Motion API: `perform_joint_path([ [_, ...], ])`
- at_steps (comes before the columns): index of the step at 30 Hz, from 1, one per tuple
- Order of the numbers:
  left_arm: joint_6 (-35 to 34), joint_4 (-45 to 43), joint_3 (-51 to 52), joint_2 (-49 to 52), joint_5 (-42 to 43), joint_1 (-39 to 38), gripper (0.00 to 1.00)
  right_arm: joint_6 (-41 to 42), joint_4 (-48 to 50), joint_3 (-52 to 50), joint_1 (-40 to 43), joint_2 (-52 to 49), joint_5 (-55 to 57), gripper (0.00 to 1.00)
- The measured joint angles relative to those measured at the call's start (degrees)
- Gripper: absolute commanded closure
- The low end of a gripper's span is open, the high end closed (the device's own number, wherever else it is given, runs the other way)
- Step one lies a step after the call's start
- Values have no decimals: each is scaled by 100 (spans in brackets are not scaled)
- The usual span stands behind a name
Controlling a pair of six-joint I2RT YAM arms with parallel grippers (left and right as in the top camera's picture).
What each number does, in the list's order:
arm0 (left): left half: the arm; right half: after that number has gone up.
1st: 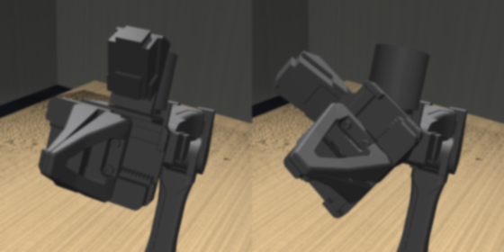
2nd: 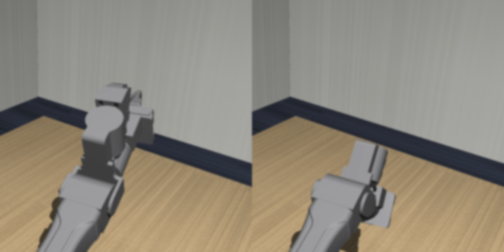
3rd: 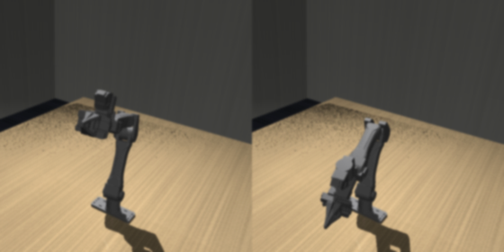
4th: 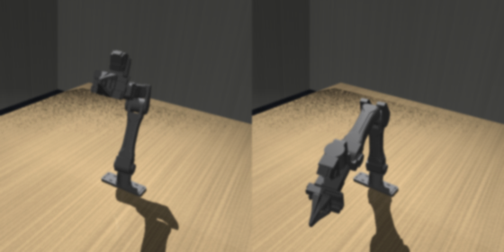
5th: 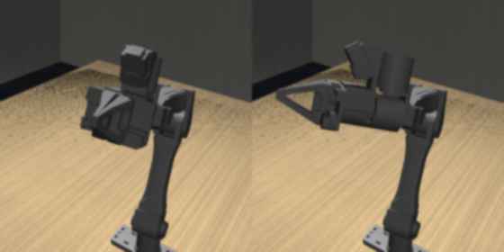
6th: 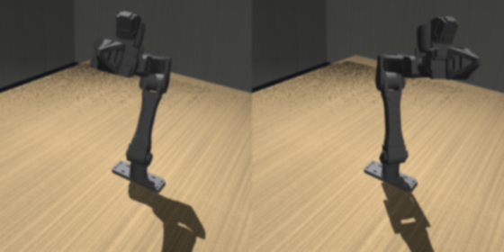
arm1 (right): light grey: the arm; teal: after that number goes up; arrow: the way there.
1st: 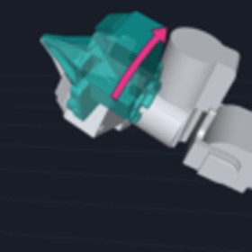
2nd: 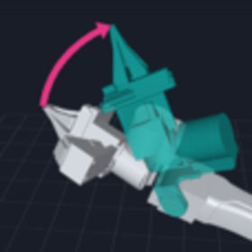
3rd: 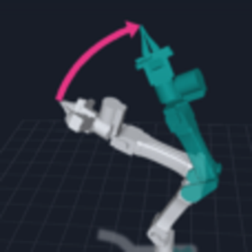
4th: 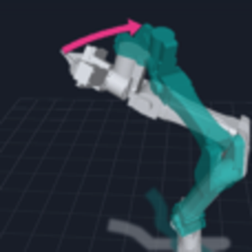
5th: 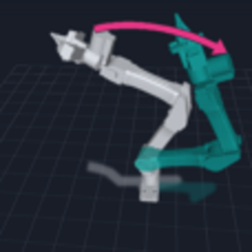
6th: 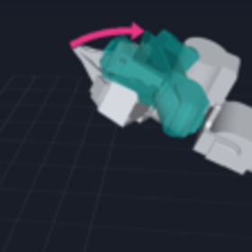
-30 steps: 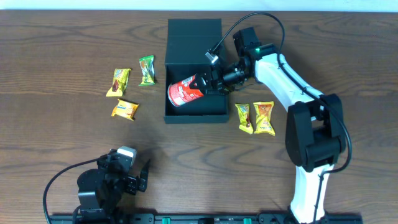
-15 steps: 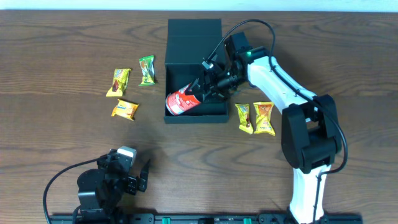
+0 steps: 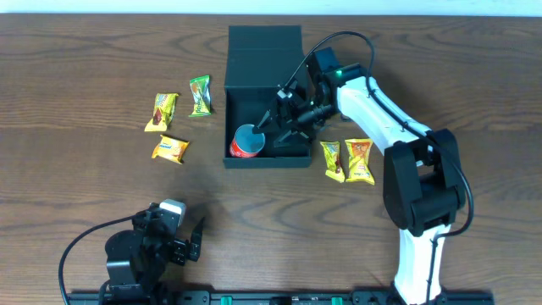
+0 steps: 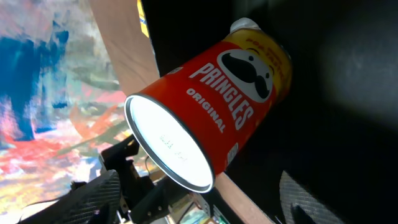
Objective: Pack container
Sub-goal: 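Lift the red can and lower it into the black box, then push the red can down to lie flat inside the box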
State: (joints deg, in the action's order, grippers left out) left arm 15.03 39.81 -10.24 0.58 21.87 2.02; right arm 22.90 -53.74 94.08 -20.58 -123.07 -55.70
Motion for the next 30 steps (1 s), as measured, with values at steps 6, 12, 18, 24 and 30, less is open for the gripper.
perform_joint_path([
  [6, -2, 0, 0, 0, 0, 0, 4, -164, -264, 179, 223, 13, 114, 98],
  [12, -2, 0, 0, 0, 2, 0, 5, -625, -393, 901, 98, 560, 1598, 99],
  [18, 0, 0, 0, 0, 0, 0, 5, -981, -721, 1113, -737, 883, 2796, 99],
  [24, -2, 0, 0, 0, 0, 0, 4, -1211, -1012, 1095, -835, 494, 3053, 99],
  [30, 0, 0, 0, 0, 0, 0, 4, -1331, -1062, 1040, -844, 431, 3108, 99],
])
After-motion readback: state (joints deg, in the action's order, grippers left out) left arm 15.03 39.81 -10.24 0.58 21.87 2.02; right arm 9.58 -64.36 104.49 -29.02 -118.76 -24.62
